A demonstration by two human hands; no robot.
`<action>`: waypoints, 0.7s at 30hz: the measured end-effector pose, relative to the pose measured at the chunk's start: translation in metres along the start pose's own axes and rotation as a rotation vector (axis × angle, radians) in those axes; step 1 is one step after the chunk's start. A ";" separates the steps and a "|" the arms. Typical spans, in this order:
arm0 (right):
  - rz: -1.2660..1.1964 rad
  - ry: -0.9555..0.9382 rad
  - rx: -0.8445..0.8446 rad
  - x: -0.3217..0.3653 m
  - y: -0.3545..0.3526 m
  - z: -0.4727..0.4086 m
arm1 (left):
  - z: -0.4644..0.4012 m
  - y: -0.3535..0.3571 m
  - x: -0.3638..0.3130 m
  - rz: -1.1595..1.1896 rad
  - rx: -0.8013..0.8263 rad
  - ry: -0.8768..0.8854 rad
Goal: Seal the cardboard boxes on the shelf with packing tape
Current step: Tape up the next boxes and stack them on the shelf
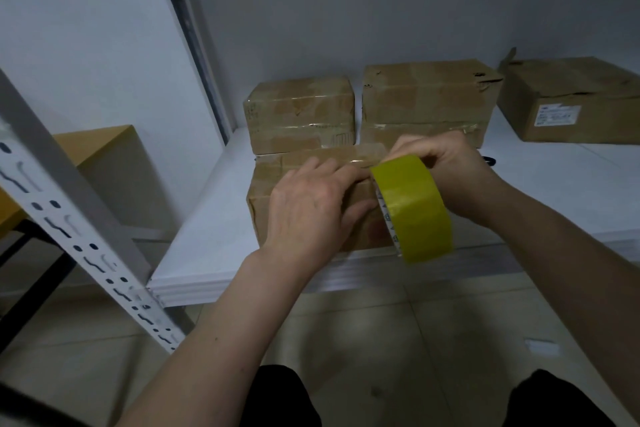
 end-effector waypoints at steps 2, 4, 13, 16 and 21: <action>-0.038 0.021 0.001 0.003 0.000 0.000 | -0.004 -0.002 0.001 0.026 0.023 -0.009; -0.125 0.077 -0.043 0.003 -0.004 0.001 | -0.009 -0.001 0.003 0.082 0.110 -0.053; 0.078 0.012 -0.154 0.022 -0.011 -0.016 | -0.028 0.005 0.004 0.373 0.268 -0.176; 0.071 0.049 -0.218 0.025 -0.012 -0.025 | -0.032 0.004 0.008 0.402 0.231 -0.174; -0.022 0.148 -0.307 0.031 -0.016 -0.037 | -0.058 0.005 0.029 0.720 0.426 -0.269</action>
Point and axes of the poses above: each hand's wrist, its own z-axis away from the middle knuckle, its own y-axis out of the palm, x = y × z, the point moved 6 cm from there along -z, towards the middle knuckle, and after that the axes turned 9 degrees about -z, right-handed, at the moved point
